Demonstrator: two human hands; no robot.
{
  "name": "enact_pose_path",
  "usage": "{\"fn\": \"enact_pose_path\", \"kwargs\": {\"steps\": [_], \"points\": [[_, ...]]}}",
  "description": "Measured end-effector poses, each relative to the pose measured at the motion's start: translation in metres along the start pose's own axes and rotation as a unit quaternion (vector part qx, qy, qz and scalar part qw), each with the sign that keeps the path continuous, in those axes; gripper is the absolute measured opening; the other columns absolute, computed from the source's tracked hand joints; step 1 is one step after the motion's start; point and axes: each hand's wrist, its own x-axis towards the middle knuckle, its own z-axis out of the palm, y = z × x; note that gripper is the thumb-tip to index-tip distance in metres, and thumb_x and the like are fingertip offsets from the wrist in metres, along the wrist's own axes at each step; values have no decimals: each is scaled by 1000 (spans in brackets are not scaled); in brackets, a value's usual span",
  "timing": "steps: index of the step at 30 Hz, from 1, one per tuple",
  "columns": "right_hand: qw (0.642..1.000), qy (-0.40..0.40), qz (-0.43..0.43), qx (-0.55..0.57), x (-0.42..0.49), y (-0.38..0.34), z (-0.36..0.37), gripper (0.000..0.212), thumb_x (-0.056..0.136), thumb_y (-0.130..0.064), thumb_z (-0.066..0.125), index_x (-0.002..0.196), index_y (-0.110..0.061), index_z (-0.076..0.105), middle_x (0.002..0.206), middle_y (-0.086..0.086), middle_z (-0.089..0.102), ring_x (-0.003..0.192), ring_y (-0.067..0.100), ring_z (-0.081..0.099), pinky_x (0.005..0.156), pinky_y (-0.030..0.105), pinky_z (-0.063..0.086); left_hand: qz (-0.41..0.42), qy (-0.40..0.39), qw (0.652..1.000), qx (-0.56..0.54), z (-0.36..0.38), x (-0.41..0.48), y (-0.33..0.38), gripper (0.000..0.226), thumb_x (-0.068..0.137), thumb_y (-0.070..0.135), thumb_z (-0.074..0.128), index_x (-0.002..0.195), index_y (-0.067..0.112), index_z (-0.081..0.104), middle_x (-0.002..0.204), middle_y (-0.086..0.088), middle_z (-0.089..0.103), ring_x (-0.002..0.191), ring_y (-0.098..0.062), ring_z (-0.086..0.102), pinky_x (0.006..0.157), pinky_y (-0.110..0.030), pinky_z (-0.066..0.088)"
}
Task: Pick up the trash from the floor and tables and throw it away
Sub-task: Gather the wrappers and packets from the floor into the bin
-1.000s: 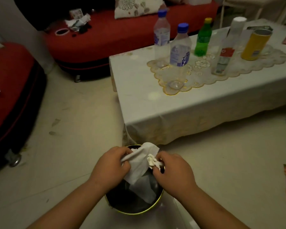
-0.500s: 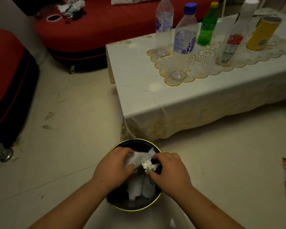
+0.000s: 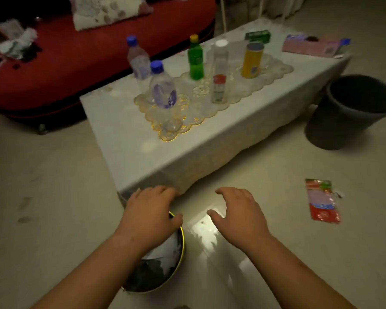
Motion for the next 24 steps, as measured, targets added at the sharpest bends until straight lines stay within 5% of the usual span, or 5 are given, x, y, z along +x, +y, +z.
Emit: {"fn": "enact_pose_path", "kwargs": {"steps": [14, 20, 24], "points": [[968, 113, 221, -46, -215, -35, -421, 64, 81, -59, 57, 137, -36, 38, 145, -9, 43, 135, 21, 33, 108, 40, 37, 198, -17, 979, 45, -351, -59, 257, 62, 83, 66, 47, 140, 42, 37, 139, 10, 52, 128, -21, 48, 115, -50, 30], [906, 186, 377, -42, -347, -30, -503, 64, 82, -58, 57, 139, -35, 39, 144, -8, 45, 131, 21, 36, 107, 39, 38, 340, -27, 939, 38, -417, -114, 372, 65, 83, 67, 54, 141, 44, 35, 143, 13, 51, 132, -17, 48, 120, -51, 25], [841, 241, 483, -26, -441, -36, -519, 65, 83, -59, 56, 141, -35, 38, 146, -7, 43, 134, 19, 33, 109, 39, 37, 465, -39, 884, 41, -425, -155, 440, 64, 84, 67, 51, 141, 44, 36, 142, 13, 52, 132, -18, 48, 117, -49, 25]]}}
